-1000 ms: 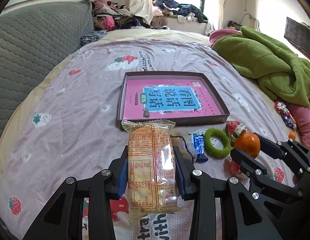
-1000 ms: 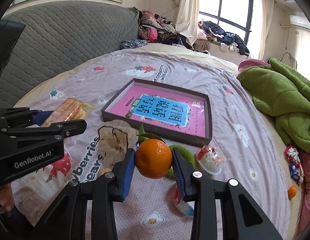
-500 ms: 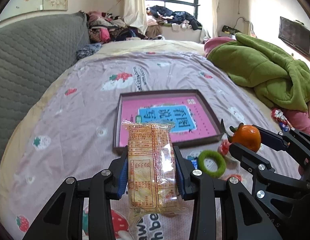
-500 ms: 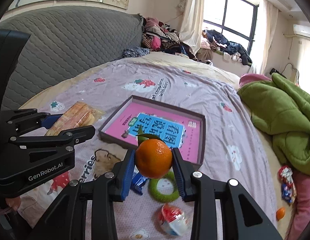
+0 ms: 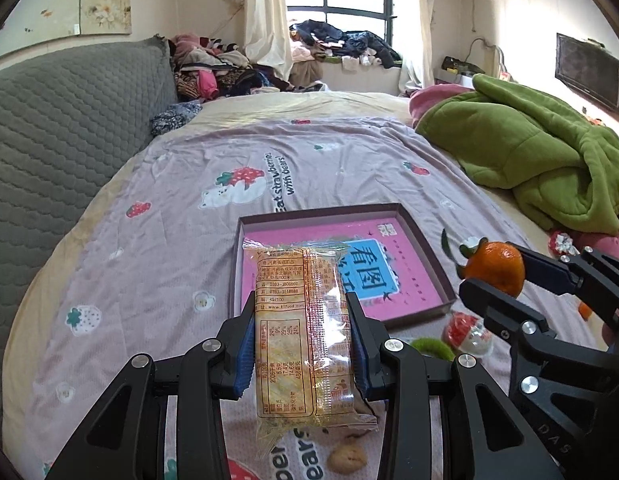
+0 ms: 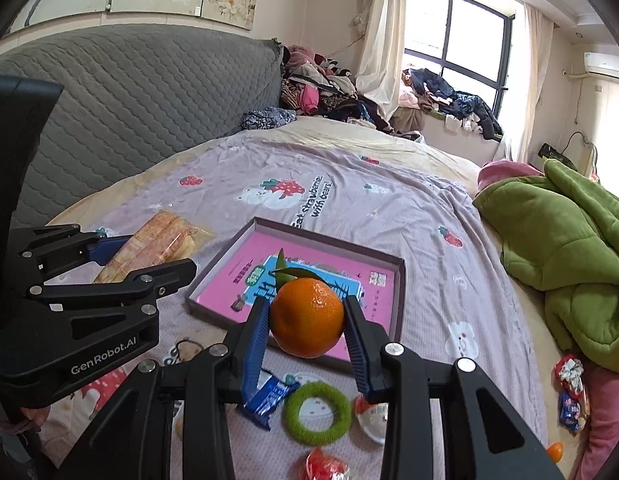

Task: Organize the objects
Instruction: 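Carry the biscuit pack and mandarin over the pink book tray with both tools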

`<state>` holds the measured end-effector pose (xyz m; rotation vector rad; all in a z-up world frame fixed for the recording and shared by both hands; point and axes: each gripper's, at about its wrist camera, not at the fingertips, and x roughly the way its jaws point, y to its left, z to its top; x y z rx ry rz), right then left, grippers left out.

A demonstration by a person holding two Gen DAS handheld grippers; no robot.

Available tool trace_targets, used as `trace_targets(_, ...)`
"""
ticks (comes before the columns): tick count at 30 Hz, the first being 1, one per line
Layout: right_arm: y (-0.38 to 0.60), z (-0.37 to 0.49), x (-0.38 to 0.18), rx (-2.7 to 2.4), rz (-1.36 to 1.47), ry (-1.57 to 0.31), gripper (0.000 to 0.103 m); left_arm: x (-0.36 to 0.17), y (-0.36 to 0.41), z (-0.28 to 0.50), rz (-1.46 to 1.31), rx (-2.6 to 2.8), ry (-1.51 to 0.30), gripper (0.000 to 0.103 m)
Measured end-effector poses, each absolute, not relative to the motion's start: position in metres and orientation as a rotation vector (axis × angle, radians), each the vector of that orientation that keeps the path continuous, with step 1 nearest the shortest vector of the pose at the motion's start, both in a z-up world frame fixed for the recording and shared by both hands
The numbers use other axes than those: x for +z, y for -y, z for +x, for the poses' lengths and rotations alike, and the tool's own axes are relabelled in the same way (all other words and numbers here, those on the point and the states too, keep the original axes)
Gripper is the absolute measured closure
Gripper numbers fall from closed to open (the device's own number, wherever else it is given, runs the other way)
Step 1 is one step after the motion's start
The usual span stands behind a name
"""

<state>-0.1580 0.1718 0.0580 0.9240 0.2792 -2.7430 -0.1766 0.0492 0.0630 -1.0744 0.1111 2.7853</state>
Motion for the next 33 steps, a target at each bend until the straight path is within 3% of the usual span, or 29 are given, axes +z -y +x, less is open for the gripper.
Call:
trace_targets(24, -0.220, -0.257, 0.009, -2.743, 0.984, -0.164, 0.066, 0.005, -0.053, -0.296, -1.117, 2.804, -0.068, 0.063)
trace_targets(33, -0.218, -0.285, -0.019, -2.714, 1.025, -0.207, 0.066, -0.025, -0.050, -0.328, -1.157, 2.748, -0.079, 0.063)
